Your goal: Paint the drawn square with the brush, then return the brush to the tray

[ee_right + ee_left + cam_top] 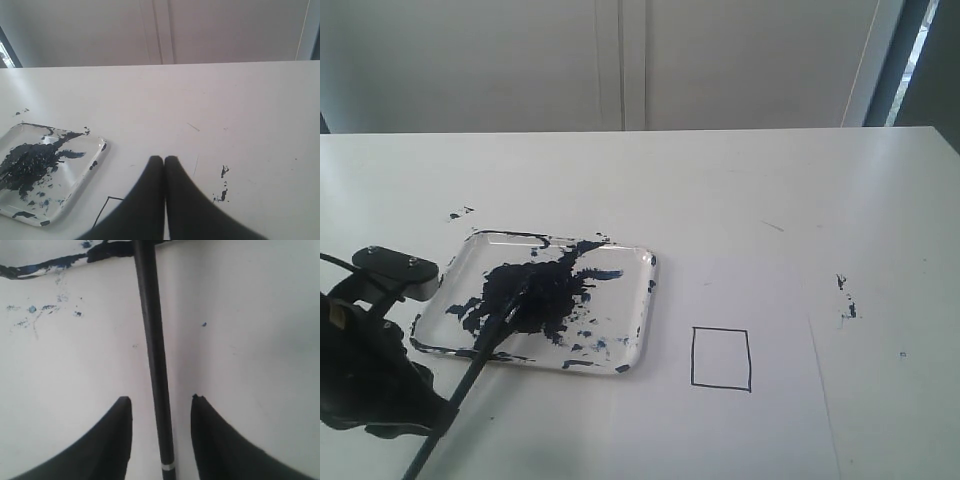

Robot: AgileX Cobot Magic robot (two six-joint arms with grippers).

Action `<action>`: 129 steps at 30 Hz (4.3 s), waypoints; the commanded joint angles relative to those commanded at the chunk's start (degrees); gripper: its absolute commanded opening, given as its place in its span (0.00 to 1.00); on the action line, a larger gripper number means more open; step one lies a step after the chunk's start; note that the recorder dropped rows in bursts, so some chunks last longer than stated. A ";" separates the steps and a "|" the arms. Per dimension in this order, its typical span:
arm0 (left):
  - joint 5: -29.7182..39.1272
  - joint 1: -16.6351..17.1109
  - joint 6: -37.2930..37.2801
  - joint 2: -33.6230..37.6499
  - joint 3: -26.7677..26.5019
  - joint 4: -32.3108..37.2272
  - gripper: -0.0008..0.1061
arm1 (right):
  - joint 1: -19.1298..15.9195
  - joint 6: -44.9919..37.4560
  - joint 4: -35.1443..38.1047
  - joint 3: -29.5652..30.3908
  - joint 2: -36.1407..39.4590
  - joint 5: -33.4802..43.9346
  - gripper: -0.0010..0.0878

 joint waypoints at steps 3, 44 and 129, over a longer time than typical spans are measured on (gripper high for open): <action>-0.61 0.00 0.12 0.00 0.00 -0.62 0.42 | 0.00 0.00 0.00 0.00 0.00 0.00 0.01; -8.95 -2.98 2.56 12.62 0.00 1.58 0.33 | 0.00 0.00 0.00 0.00 0.00 0.00 0.01; -39.12 -27.42 -43.33 22.01 -13.88 -52.74 0.01 | 0.00 0.00 0.23 0.00 0.00 -0.01 0.01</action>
